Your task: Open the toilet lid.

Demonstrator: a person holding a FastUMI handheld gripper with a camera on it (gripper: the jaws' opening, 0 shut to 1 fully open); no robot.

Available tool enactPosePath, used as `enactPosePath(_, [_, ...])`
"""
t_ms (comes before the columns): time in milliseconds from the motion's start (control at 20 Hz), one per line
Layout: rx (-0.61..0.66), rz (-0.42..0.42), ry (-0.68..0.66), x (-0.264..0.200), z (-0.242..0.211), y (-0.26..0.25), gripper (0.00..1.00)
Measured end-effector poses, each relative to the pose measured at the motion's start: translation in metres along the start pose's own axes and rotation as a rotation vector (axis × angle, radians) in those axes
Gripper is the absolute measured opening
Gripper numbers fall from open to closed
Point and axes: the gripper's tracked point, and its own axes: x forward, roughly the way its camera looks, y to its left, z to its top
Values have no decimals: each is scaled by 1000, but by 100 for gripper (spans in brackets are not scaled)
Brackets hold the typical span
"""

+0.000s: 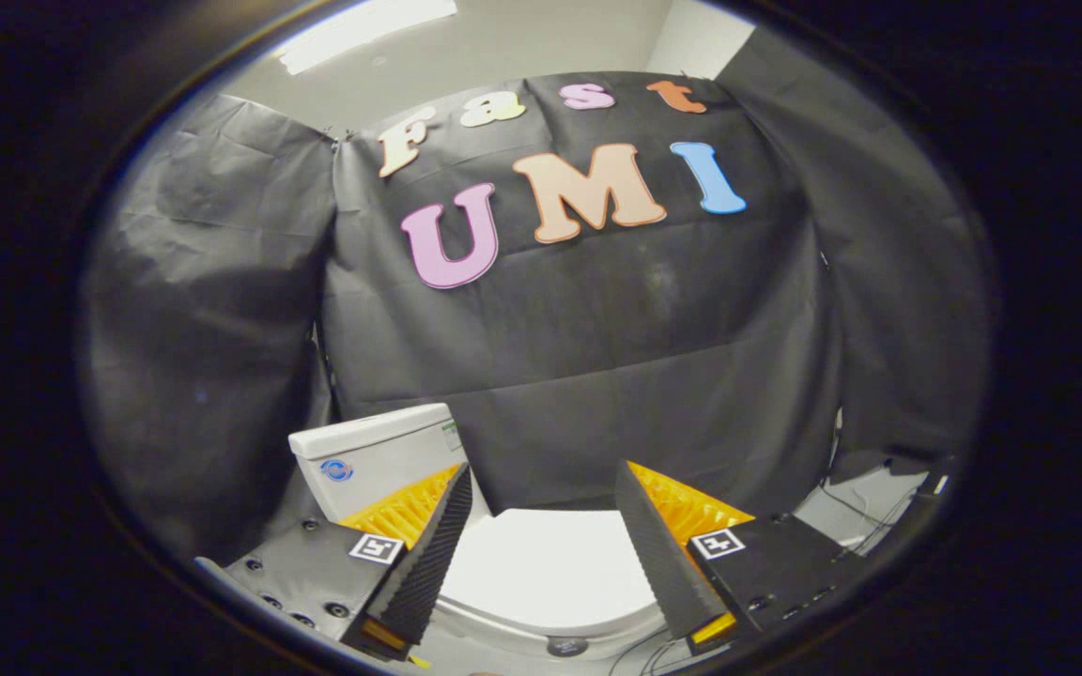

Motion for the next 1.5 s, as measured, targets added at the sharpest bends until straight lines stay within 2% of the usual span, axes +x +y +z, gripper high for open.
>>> enactPosePath(650, [412,-175,-47,13,-68,7,95])
enactPosePath(900, [630,-219,-66,15,-107,16,89])
enactPosePath(1250, [869,-391,-50,-3,-179,1,89])
enactPosePath(1500, [975,-554,-9,-24,-225,-18,89])
